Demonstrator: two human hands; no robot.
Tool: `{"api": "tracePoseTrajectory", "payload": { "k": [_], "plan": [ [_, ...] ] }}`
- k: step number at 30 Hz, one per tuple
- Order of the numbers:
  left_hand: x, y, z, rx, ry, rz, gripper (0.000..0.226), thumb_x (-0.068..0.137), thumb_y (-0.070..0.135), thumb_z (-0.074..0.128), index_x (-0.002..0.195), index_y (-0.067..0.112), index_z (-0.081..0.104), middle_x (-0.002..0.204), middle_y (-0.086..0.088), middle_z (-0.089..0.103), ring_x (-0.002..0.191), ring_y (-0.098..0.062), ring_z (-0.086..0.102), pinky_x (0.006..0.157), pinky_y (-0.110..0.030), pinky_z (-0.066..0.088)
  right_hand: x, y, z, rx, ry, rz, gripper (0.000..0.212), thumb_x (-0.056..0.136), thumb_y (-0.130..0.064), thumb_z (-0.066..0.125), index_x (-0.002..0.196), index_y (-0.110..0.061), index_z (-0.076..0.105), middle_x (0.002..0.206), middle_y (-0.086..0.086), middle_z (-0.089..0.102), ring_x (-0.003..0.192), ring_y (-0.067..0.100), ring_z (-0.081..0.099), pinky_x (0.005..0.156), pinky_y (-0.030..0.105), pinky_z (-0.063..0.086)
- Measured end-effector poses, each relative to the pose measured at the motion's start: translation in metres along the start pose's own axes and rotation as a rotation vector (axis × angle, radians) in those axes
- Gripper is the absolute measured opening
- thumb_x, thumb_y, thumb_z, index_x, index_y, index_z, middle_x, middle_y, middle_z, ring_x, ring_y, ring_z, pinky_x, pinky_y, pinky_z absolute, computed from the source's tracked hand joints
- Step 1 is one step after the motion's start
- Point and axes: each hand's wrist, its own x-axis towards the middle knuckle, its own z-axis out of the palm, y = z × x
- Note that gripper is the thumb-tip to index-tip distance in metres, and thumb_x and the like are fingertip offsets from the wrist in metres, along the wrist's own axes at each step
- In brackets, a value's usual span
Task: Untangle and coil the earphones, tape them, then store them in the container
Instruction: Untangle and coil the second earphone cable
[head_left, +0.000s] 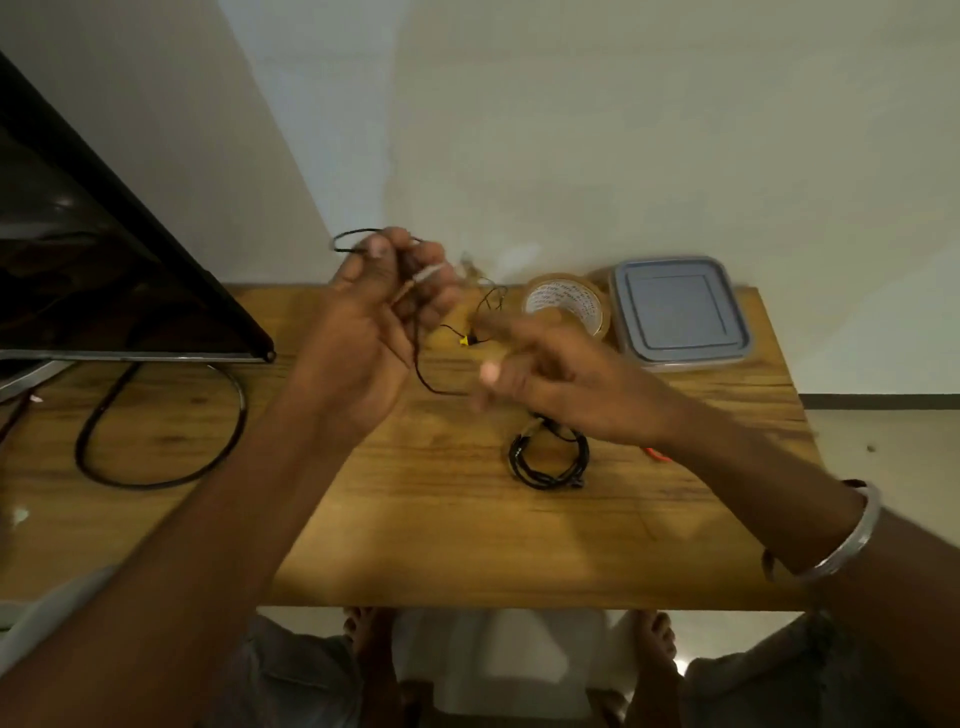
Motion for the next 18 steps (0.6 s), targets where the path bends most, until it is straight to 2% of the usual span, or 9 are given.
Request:
{"api": "tracePoseTrajectory", "payload": {
  "k": [2,4,6,8,10,12,13,15,18],
  "plan": [
    [0.005,0.008,-0.006,-0.172,0.09,-0.007,0.023,0.106,0.022,0.039,0.094,0.016,0.057,0.086,0.0,0.074,0.08,-0.01,0.072,0.072,-0.022,0.058,0.003,0.004,0.005,-0.053,-0.022,-0.047,0.04,0.098,-0.026,0.062,0.136,-0.013,0.058,0.094,0.003,0.074,0.095,0.015,0.071,0.093,0.039,0.056],
    [0.006,0.01,-0.009,-0.306,0.101,-0.033,0.023,0.105,0.021,0.04,0.093,0.013,0.058,0.092,-0.004,0.075,0.086,-0.013,0.074,0.075,-0.024,0.059,0.007,0.006,0.01,-0.014,0.037,-0.067,0.047,0.096,-0.023,0.066,0.141,-0.019,0.053,0.102,0.004,0.067,0.099,0.016,0.066,0.086,0.03,0.057],
    [0.003,0.006,-0.005,-0.366,0.059,-0.07,0.024,0.106,0.02,0.039,0.094,0.012,0.058,0.096,-0.007,0.075,0.089,-0.017,0.074,0.076,-0.026,0.06,0.008,0.008,0.02,-0.05,0.056,-0.087,0.056,0.093,-0.028,0.07,0.144,-0.027,0.048,0.117,-0.003,0.058,0.111,0.01,0.058,0.089,0.026,0.055],
    [0.001,0.002,-0.002,-0.39,0.014,-0.089,0.024,0.106,0.021,0.038,0.094,0.013,0.058,0.094,-0.007,0.074,0.084,-0.017,0.074,0.072,-0.026,0.06,0.009,0.012,0.032,-0.164,0.0,-0.115,0.039,0.092,-0.031,0.072,0.129,-0.028,0.06,0.127,-0.007,0.052,0.122,0.005,0.05,0.097,0.021,0.048],
    [0.004,0.005,-0.007,-0.349,0.021,-0.043,0.024,0.106,0.023,0.037,0.093,0.017,0.055,0.085,-0.002,0.071,0.069,-0.011,0.068,0.061,-0.022,0.057,0.008,0.012,0.037,-0.191,-0.054,-0.123,0.017,0.094,-0.025,0.069,0.109,-0.017,0.067,0.121,-0.003,0.057,0.117,0.008,0.055,0.096,0.024,0.047],
    [0.012,0.014,-0.02,-0.266,0.096,0.032,0.025,0.107,0.025,0.034,0.091,0.02,0.052,0.072,0.003,0.062,0.052,-0.006,0.054,0.049,-0.018,0.046,0.007,0.009,0.026,-0.027,-0.044,-0.098,0.009,0.1,-0.016,0.059,0.102,-0.009,0.065,0.104,0.001,0.066,0.095,0.019,0.068,0.083,0.035,0.057],
    [0.016,0.018,-0.028,-0.216,0.165,0.059,0.025,0.108,0.025,0.034,0.091,0.02,0.051,0.066,0.004,0.057,0.047,-0.006,0.047,0.045,-0.018,0.042,0.006,0.004,0.017,0.087,0.015,-0.083,0.01,0.102,-0.013,0.055,0.1,-0.008,0.063,0.095,0.003,0.068,0.086,0.021,0.07,0.077,0.037,0.06],
    [0.021,0.021,-0.04,-0.122,0.325,0.054,0.025,0.108,0.022,0.034,0.09,0.018,0.05,0.059,0.003,0.049,0.041,-0.006,0.038,0.042,-0.018,0.037,0.005,-0.006,-0.006,0.399,0.192,-0.077,0.013,0.102,-0.012,0.051,0.099,-0.01,0.064,0.08,0.002,0.064,0.072,0.019,0.067,0.071,0.032,0.059],
    [0.022,0.012,-0.044,-0.1,0.49,-0.031,0.025,0.107,0.015,0.034,0.088,0.015,0.05,0.06,0.001,0.046,0.039,-0.008,0.037,0.044,-0.018,0.043,0.004,-0.017,-0.032,0.948,0.278,-0.16,0.017,0.099,-0.016,0.047,0.106,-0.013,0.062,0.071,-0.006,0.055,0.058,0.009,0.053,0.061,0.026,0.051]
  ]
}}
